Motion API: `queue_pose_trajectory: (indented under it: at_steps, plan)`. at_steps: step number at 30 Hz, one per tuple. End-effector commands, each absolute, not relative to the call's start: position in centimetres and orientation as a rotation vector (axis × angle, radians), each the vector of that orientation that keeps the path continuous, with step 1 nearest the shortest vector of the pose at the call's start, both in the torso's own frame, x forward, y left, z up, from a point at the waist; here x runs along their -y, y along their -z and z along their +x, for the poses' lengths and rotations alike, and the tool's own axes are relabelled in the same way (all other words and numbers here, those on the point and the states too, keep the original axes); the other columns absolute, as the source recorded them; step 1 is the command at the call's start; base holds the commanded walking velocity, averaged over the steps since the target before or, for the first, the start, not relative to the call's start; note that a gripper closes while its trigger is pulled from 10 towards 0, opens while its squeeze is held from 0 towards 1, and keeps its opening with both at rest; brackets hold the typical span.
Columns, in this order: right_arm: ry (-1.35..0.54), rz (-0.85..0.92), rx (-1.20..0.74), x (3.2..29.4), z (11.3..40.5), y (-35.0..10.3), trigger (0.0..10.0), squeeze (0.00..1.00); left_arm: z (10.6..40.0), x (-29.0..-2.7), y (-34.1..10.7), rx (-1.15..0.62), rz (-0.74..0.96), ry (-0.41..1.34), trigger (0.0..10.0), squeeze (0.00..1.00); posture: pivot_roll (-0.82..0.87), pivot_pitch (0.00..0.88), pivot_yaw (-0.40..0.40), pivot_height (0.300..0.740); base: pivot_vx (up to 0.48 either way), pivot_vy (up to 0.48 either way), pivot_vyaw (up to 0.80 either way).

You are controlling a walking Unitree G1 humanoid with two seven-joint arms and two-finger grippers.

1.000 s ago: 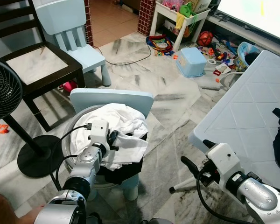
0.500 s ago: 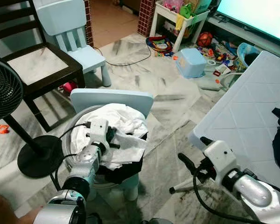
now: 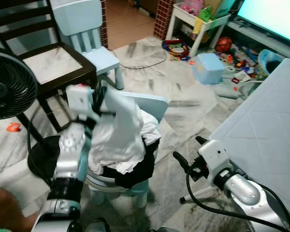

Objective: Hang hanger

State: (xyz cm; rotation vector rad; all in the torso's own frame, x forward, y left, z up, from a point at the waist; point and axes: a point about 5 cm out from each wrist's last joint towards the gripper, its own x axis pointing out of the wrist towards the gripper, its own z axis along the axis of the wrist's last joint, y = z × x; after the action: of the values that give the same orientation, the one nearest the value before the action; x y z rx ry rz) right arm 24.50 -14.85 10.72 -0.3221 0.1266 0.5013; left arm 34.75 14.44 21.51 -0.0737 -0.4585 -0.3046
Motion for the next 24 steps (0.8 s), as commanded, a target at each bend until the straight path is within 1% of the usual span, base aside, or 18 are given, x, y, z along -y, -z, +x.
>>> queue_pose_trajectory:
  at_steps: [1, 4, 5, 6, 7, 8, 10, 12, 14, 15, 17, 18, 19, 20, 21, 23, 24]
  plan:
    - [-0.485, -0.333, -0.143, 15.1, 24.5, -10.2, 10.0, 0.00, 34.5, -13.2, -24.0, 0.540, -0.075, 0.366, 0.0, 0.00, 0.00, 0.153, -0.096, 0.740, 0.000, 0.000, 0.00]
    - [-0.469, -0.324, -0.140, 14.8, 24.8, -9.9, 10.0, 0.00, 34.9, -12.2, -28.4, 0.649, -0.084, 0.411, 0.0, 0.00, 0.03, 0.153, -0.086, 0.740, 0.000, 0.000, 0.00]
    - [-0.469, -0.324, -0.140, 14.8, 24.8, -9.9, 10.0, 0.00, 34.9, -12.2, -28.4, 0.649, -0.084, 0.411, 0.0, 0.00, 0.03, 0.153, -0.086, 0.740, 0.000, 0.000, 0.00]
    - [-0.464, -0.321, -0.138, 14.7, 24.8, -9.8, 10.0, 0.00, 35.3, -11.9, -30.4, 0.695, -0.090, 0.418, 0.0, 0.00, 0.03, 0.153, -0.082, 0.740, 0.000, 0.000, 0.00]
    - [-0.464, -0.321, -0.138, 14.7, 24.8, -9.8, 10.0, 0.00, 35.3, -11.9, -30.4, 0.695, -0.090, 0.418, 0.0, 0.00, 0.03, 0.153, -0.082, 0.740, 0.000, 0.000, 0.00]
    - [-0.459, -0.320, -0.133, 14.5, 24.9, -9.7, 10.0, 0.00, 35.3, -11.6, -32.3, 0.741, -0.109, 0.439, 0.0, 0.00, 0.03, 0.150, -0.075, 0.740, 0.000, 0.000, 0.00]
    - [-0.456, -0.320, -0.131, 14.4, 25.0, -9.7, 10.0, 0.00, 35.1, -11.3, -33.2, 0.765, -0.123, 0.454, 0.0, 0.00, 0.03, 0.150, -0.072, 0.740, 0.000, 0.000, 0.00]
    - [-0.441, -0.318, -0.127, 14.5, 25.1, -9.7, 10.0, 0.00, 34.4, -11.3, -34.4, 0.828, -0.054, 0.444, 0.0, 0.00, 0.04, 0.149, -0.063, 0.740, 0.000, 0.000, 0.00]
    - [-0.428, -0.317, -0.126, 14.7, 25.1, -9.6, 10.0, 0.00, 34.1, -11.6, -34.5, 0.842, -0.014, 0.421, 0.0, 0.00, 0.04, 0.151, -0.060, 0.740, 0.000, 0.000, 0.00]
    - [-0.423, -0.315, -0.129, 14.7, 25.1, -9.5, 10.0, 0.00, 34.0, -11.9, -34.3, 0.839, 0.003, 0.395, 0.0, 0.00, 0.04, 0.151, -0.059, 0.740, 0.000, 0.000, 0.00]
    - [-0.416, -0.313, -0.132, 14.7, 25.1, -9.3, 10.0, 0.00, 34.2, -13.7, -32.5, 0.778, 0.009, 0.298, 0.0, 0.00, 0.05, 0.154, -0.058, 0.740, 0.000, 0.000, 0.00]
    - [-0.416, -0.313, -0.132, 14.6, 25.1, -9.2, 10.0, 0.00, 34.4, -14.7, -31.2, 0.733, 0.012, 0.247, 0.0, 0.00, 0.05, 0.154, -0.058, 0.740, 0.000, 0.000, 0.00]
    - [-0.418, -0.312, -0.130, 14.5, 25.1, -9.2, 10.0, 0.00, 34.6, -16.3, -29.1, 0.655, 0.031, 0.170, 0.0, 0.00, 0.05, 0.156, -0.060, 0.740, 0.000, 0.000, 0.00]
    - [-0.418, -0.312, -0.130, 14.5, 25.1, -9.2, 10.0, 0.00, 34.6, -16.3, -29.1, 0.655, 0.031, 0.170, 0.0, 0.00, 0.05, 0.156, -0.060, 0.740, 0.000, 0.000, 0.00]
    - [-0.421, -0.312, -0.129, 14.4, 25.1, -9.2, 10.0, 0.00, 34.5, -17.0, -27.9, 0.615, 0.033, 0.138, 0.0, 0.00, 0.05, 0.157, -0.061, 0.740, 0.000, 0.000, 0.00]
    - [-0.426, -0.313, -0.128, 14.3, 25.1, -9.2, 10.0, 0.00, 34.2, -18.4, -25.1, 0.503, 0.033, 0.058, 0.0, 0.00, 0.05, 0.158, -0.065, 0.740, 0.000, 0.000, 0.00]
    - [-0.427, -0.314, -0.127, 14.3, 25.1, -9.1, 10.0, 0.00, 33.5, -19.1, -22.7, 0.411, -0.007, 0.006, 0.0, 0.00, 0.05, 0.159, -0.067, 0.740, 0.000, 0.000, 0.00]
